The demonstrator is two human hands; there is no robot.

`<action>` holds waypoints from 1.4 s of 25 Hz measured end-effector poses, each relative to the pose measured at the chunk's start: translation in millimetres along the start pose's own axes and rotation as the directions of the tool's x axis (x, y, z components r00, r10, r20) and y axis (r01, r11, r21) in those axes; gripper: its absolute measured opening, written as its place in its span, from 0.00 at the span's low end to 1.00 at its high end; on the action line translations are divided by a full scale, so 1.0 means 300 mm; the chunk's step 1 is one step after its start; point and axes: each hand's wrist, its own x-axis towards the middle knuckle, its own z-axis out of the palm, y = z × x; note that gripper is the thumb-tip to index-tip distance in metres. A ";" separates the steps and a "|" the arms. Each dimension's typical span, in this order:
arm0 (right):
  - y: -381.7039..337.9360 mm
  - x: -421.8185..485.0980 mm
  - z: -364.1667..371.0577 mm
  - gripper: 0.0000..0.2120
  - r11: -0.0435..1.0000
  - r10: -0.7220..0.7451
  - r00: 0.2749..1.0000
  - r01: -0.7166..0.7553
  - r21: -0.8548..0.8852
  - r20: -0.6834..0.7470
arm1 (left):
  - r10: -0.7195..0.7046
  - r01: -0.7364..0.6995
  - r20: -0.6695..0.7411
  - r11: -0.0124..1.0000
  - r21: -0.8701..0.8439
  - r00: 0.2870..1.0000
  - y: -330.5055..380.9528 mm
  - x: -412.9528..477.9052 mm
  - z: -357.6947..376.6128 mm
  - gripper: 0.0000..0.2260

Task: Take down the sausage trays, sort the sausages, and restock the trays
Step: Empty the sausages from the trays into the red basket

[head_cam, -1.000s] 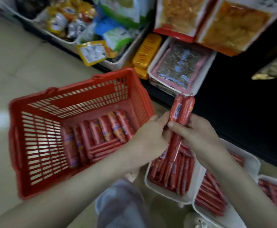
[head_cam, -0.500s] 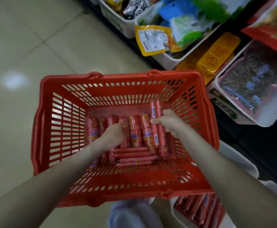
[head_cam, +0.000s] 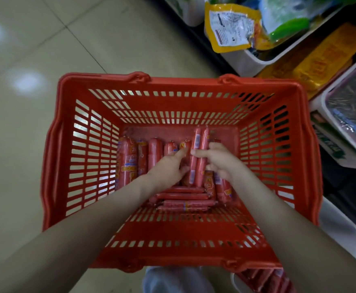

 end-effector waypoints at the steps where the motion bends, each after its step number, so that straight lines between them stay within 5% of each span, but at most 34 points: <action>1: 0.000 0.005 0.010 0.07 0.993 -0.014 1.000 0.012 0.120 0.020 | -0.031 0.036 0.039 0.991 -0.130 0.999 0.005 0.002 -0.002 0.29; 4: -0.008 0.014 0.036 0.07 0.961 -0.042 0.997 0.023 0.274 0.063 | -0.089 0.115 0.086 0.925 -0.363 0.992 0.014 0.003 0.005 0.29; 6: -0.001 0.019 0.059 0.14 0.989 -0.049 0.998 0.044 0.138 0.032 | -0.083 0.097 0.058 0.949 -0.301 0.995 0.004 0.011 0.014 0.24; 8: 0.010 0.021 0.056 0.31 0.971 -0.160 0.979 0.134 -0.197 -0.124 | -0.062 0.073 0.069 0.983 -0.170 0.996 -0.019 0.021 -0.005 0.18; 9: 0.014 0.020 0.038 0.40 0.868 -0.285 0.941 0.172 -0.465 -0.184 | -0.049 0.061 0.112 0.993 -0.106 0.992 -0.033 0.028 -0.027 0.17; 11: 0.017 0.010 0.003 0.44 0.388 -0.519 0.855 0.257 -0.885 0.021 | -0.043 0.044 0.250 0.999 0.004 0.967 -0.054 0.040 -0.082 0.18; 13: 0.023 0.013 -0.009 0.37 0.003 -0.437 0.831 0.384 -0.923 0.344 | -0.031 -0.018 0.321 0.989 0.147 0.946 -0.065 0.057 -0.119 0.20; 15: 0.045 0.032 -0.005 0.33 -0.096 -0.366 0.837 0.400 -0.911 0.406 | -0.002 -0.084 0.212 0.914 0.398 0.977 -0.074 0.079 -0.120 0.23; 19: 0.075 0.072 -0.009 0.29 -0.061 -0.462 0.839 0.295 -0.953 0.289 | 0.064 0.033 -0.121 0.745 0.667 0.991 -0.090 0.092 -0.069 0.22; 23: 0.097 0.071 -0.005 0.29 -0.112 -0.490 0.814 0.296 -0.949 0.312 | 0.082 0.007 -0.081 0.658 0.753 0.993 -0.113 0.087 -0.023 0.27; 28: 0.097 0.061 0.005 0.28 -0.196 -0.506 0.796 0.270 -0.943 0.333 | 0.166 -0.029 -0.075 0.547 0.837 0.983 -0.093 0.065 -0.010 0.22; 31: 0.099 0.050 -0.014 0.26 -0.015 -0.525 0.825 0.233 -0.972 0.206 | 0.218 -0.024 -0.120 0.562 0.827 0.968 -0.058 0.069 -0.010 0.29; 35: 0.118 0.035 -0.072 0.24 0.452 -0.502 0.827 0.001 -0.892 -0.253 | 0.194 -0.013 -0.167 0.689 0.725 0.967 0.005 0.104 0.013 0.38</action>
